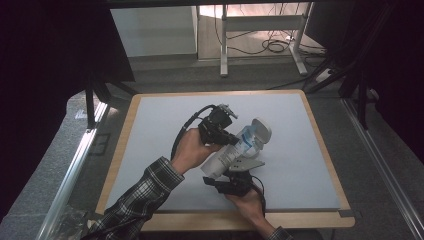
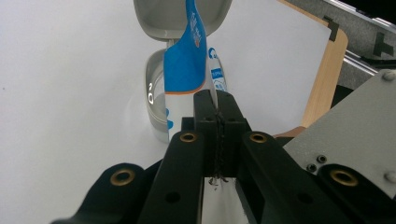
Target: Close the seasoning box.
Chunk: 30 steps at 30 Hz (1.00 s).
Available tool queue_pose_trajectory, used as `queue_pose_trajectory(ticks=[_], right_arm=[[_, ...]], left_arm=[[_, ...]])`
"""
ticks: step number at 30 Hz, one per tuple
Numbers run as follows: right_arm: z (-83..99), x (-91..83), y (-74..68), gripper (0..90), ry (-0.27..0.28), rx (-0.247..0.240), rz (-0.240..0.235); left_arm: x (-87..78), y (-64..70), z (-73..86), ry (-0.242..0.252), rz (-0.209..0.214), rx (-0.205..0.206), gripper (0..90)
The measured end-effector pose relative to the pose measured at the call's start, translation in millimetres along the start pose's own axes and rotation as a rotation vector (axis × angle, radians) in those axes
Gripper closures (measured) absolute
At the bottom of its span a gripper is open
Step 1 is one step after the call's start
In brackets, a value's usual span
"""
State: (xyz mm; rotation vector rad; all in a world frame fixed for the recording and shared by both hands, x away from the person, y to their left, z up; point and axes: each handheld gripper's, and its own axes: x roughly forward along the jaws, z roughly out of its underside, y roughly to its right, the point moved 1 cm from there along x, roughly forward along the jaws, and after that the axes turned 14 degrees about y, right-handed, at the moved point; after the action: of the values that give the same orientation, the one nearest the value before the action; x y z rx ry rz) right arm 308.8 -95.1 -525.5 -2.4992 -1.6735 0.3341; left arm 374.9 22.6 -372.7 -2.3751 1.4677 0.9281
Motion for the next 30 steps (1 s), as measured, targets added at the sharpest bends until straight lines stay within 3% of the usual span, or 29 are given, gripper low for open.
queue_pose_trajectory(ticks=[22, 30], right_arm=[[-7.9, 1.7, -2.0, 58.1, 0.021, 0.036, -0.024], [-9.8, 2.3, -1.9, 58.1, 0.031, 0.029, -0.031]], left_arm=[[9.2, -5.3, -8.3, -0.029, 0.017, -0.008, 89.1], [11.5, -6.4, -9.6, -0.04, 0.02, -0.016, 89.0]])
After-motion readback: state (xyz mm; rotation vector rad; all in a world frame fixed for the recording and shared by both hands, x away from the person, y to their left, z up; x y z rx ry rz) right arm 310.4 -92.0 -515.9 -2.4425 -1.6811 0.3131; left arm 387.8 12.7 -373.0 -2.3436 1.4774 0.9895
